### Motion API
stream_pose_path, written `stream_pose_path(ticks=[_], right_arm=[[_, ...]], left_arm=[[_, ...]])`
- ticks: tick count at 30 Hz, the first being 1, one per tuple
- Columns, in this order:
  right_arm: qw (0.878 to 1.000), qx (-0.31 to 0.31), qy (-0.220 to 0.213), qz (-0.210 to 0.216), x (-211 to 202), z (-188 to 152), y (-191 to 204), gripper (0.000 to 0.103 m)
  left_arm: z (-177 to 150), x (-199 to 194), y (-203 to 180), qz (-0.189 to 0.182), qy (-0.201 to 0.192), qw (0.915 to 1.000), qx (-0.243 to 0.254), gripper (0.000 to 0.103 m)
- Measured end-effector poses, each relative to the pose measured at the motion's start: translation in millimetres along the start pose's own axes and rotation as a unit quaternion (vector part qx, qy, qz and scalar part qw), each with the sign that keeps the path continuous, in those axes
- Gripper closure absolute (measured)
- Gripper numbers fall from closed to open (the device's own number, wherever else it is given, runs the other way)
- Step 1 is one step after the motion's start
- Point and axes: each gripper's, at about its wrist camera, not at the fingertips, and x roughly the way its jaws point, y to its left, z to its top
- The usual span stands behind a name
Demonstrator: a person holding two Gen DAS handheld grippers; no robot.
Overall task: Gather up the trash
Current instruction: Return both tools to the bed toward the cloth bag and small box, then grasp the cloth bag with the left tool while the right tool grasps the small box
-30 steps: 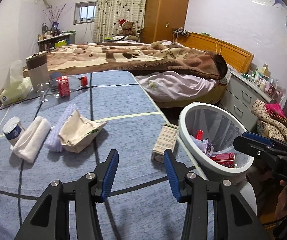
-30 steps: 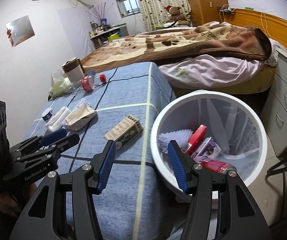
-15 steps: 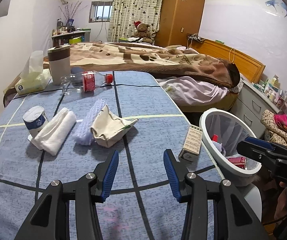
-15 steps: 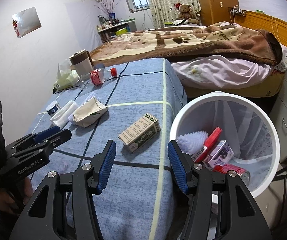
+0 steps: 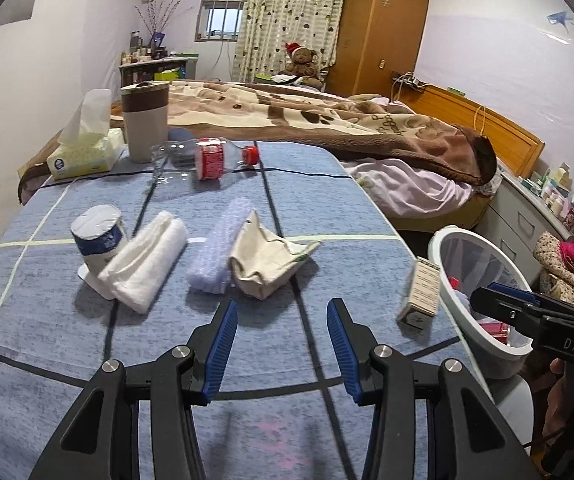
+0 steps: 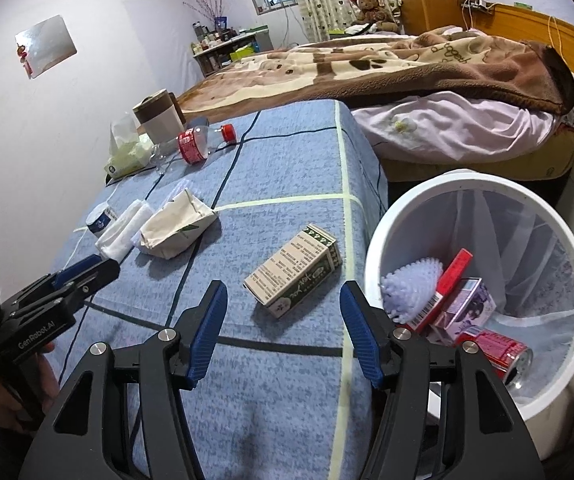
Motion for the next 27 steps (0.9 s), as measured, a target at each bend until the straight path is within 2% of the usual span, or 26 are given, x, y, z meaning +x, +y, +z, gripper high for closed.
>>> stream_pose_path(ticks=[15,27], right_arm=[[0.999,0.036,0.038,0.006,37.9,5.7,-3.9,0.043],[0.998,0.021,0.055,-0.011,60.7,12.4,-0.3,0.043]], left_arm=[[15.4,30.2,24.4,0.011,0.009,0.9998,-0.015,0.057],[28.1,65.4,33.7,0.004,0.028,0.9991,-0.032,0.057]])
